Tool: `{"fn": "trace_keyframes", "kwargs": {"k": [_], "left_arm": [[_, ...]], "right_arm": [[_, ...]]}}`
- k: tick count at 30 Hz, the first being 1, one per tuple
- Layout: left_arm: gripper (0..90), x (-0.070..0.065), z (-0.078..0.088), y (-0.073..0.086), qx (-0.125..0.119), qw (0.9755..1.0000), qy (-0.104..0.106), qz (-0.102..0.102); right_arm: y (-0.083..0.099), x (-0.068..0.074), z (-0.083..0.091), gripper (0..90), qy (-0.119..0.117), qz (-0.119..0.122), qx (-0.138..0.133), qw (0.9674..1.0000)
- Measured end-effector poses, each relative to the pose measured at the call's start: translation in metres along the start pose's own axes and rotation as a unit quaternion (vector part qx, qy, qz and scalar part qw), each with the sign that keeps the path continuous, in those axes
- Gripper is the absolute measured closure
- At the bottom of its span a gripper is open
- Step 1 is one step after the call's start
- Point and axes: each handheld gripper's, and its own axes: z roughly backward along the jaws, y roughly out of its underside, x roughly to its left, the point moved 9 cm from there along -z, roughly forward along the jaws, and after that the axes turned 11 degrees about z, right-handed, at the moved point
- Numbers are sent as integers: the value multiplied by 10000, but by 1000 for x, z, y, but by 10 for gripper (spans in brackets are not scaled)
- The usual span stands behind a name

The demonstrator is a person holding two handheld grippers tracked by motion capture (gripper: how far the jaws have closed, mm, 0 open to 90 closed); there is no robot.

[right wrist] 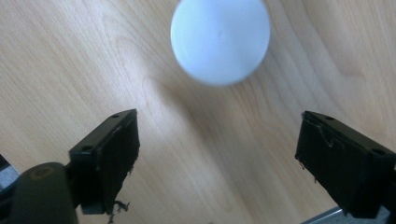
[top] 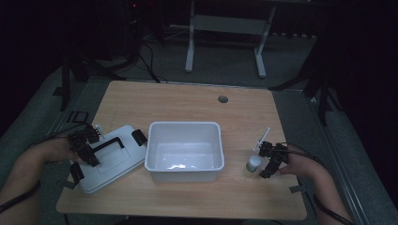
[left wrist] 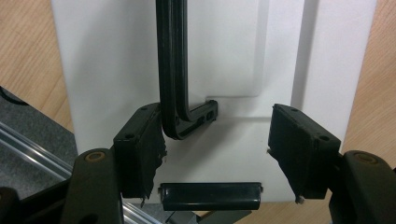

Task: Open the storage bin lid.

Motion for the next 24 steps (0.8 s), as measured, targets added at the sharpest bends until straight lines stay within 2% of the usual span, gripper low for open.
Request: {"fn": "trace_keyframes", "kwargs": {"k": [8,11,16,24], "left_arm": [[350,1,2,1,3,10000,-13,2],[350,1,2,1,13,10000,-15,3],[350,1,0,2,46,10000,1,-19],[350,-1,-1,-1,40,10000,75,-34]], "right_arm": [[-14,-4,-8,213,-215,242,58,9995],[-16,-6,-12,222,-255,278,195,9991],[-24,-7,-17,260,-304,323,243,9987],[-32,-13,-19,360,-101,515,348,9980]]}}
